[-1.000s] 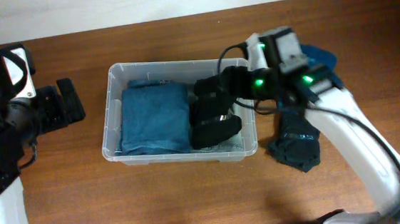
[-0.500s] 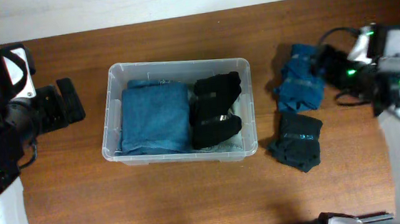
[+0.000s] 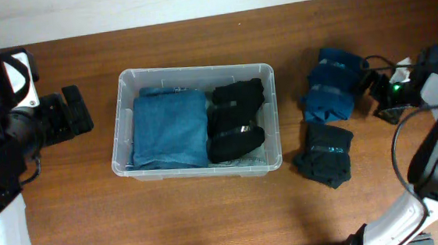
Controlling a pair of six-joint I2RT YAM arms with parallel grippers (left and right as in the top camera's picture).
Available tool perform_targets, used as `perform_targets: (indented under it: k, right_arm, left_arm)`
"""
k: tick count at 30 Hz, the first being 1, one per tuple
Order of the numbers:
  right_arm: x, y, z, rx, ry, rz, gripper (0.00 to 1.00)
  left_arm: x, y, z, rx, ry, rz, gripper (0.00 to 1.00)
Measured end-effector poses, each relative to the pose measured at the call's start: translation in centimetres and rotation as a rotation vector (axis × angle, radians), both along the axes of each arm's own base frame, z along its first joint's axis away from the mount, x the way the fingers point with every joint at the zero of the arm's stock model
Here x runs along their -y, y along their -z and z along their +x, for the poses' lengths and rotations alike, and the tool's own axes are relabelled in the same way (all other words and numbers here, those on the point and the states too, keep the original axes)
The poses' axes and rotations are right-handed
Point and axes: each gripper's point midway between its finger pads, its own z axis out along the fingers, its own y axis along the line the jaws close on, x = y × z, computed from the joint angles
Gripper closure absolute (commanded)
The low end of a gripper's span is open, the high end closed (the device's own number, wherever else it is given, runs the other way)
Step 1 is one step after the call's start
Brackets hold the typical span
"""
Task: Pack container
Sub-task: 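Grasp the teal taped bundle with the right gripper and carry toward container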
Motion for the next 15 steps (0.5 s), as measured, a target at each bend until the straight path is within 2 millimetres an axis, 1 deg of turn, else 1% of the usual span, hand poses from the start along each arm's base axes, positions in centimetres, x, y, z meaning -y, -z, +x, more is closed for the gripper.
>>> perform_targets:
  k: [2, 4, 5, 6, 7, 8, 9, 10, 11, 12, 15]
  right_arm:
    - [-0.9, 1.3, 0.6, 0.018, -0.032, 0.054, 0.01]
    - [-1.6, 1.0, 1.6, 0.065, -0.061, 0.078, 0.01]
    - [-2.0, 1.0, 2.0, 0.084, -0.077, 0.082, 0.04]
    - [-2.5, 1.0, 2.4, 0.099, -0.093, 0.09, 0.14]
    - [-2.9, 1.0, 2.7, 0.109, -0.109, 0.089, 0.21]
    - [-3.5, 1.1, 3.0, 0.114, -0.126, 0.088, 0.32]
    - [-4.0, 1.2, 3.1, 0.113, -0.136, 0.09, 0.45]
    - [-4.3, 1.3, 3.2, 0.106, -0.137, 0.096, 0.55]
    - [-4.7, 1.4, 3.3, 0.103, -0.145, 0.095, 0.62]
    - [-5.0, 1.4, 3.3, 0.099, -0.148, 0.098, 0.66]
    - [-5.4, 1.4, 3.0, 0.081, -0.148, 0.111, 0.72]
  left_arm:
    - [0.0, 0.0, 0.0, 0.0, 0.0, 0.0, 0.01]
    - [0.0, 0.0, 0.0, 0.0, 0.0, 0.0, 0.0]
    - [0.0, 0.0, 0.0, 0.0, 0.0, 0.0, 0.01]
    - [0.0, 0.0, 0.0, 0.0, 0.0, 0.0, 0.01]
    - [0.0, 0.0, 0.0, 0.0, 0.0, 0.0, 0.0]
    - [0.0, 0.0, 0.0, 0.0, 0.0, 0.0, 0.01]
    - [0.0, 0.0, 0.0, 0.0, 0.0, 0.0, 0.01]
    - [0.0, 0.0, 0.0, 0.0, 0.0, 0.0, 0.01]
    - [0.0, 0.0, 0.0, 0.0, 0.0, 0.0, 0.01]
    - [0.0, 0.0, 0.0, 0.0, 0.0, 0.0, 0.0]
    - [0.0, 0.0, 0.0, 0.0, 0.0, 0.0, 0.01]
